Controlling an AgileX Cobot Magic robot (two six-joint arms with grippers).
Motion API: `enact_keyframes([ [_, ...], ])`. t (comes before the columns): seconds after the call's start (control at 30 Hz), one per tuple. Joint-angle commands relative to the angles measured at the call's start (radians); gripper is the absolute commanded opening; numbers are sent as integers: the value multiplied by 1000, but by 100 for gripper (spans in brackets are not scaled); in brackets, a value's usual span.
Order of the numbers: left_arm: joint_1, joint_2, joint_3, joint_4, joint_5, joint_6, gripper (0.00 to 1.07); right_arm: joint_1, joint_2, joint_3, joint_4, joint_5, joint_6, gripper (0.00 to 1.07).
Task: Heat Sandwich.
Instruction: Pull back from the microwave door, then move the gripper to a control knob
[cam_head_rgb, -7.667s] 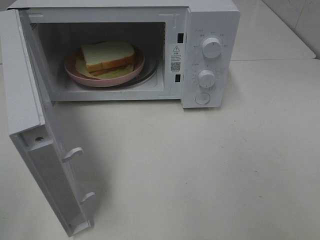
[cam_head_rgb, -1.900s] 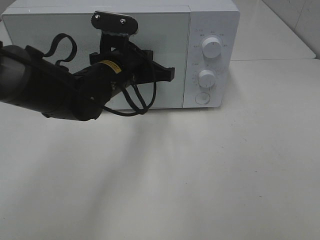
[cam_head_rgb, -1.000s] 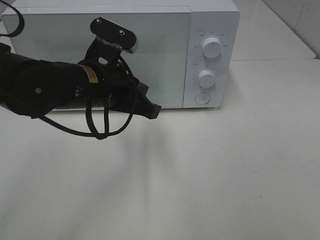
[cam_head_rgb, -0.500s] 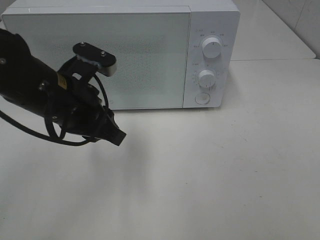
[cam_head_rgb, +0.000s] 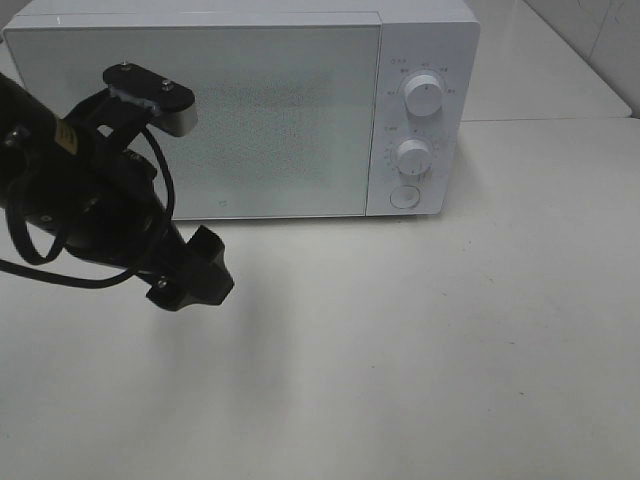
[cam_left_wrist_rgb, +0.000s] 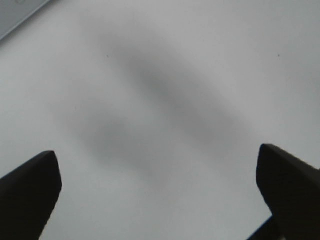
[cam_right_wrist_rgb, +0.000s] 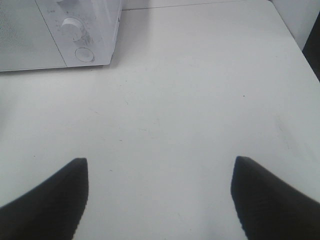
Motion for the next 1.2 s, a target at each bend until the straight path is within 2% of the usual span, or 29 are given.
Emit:
enact_keyframes([
  [0.03,0,-21,-4,5,80,-24,100,-9,-27,1,6,-4,2,76],
  [0.27,0,-22,-40,59,325,-138,100,-9,-27,1,9,-4,2,76],
  [0.4,8,-22,-66,77,413,-147,100,-9,-27,1,9,-4,2,76],
  [0.47,57,-29,-73,68,438,-146,100,-9,-27,1,9,-4,2,76],
  [0.5,57,-29,-73,68,438,-146,100,-9,-27,1,9,-4,2,76],
  [0.57,121,-44,-72,54,456,-146,100,-9,-27,1,9,-4,2,76],
  [0.6,196,-60,-72,32,484,-134,100,-9,-27,1,9,-4,2,76],
  [0.67,226,-70,-72,22,503,-126,100,-9,-27,1,9,-4,2,76],
  [0.83,422,-162,-72,2,584,-113,100,-9,-27,1,9,-4,2,76],
  [0.87,422,-162,-72,2,584,-113,100,-9,-27,1,9,-4,2,76],
  [0.93,506,-216,-72,7,628,-113,100,-9,-27,1,9,-4,2,76],
  [1.0,528,-233,-72,10,640,-113,100,-9,-27,1,9,-4,2,76],
  [1.1,627,-324,-69,22,678,-137,100,-9,-27,1,9,-4,2,76],
  [1.2,658,-370,-64,27,696,-150,100,-9,-27,1,9,-4,2,76],
])
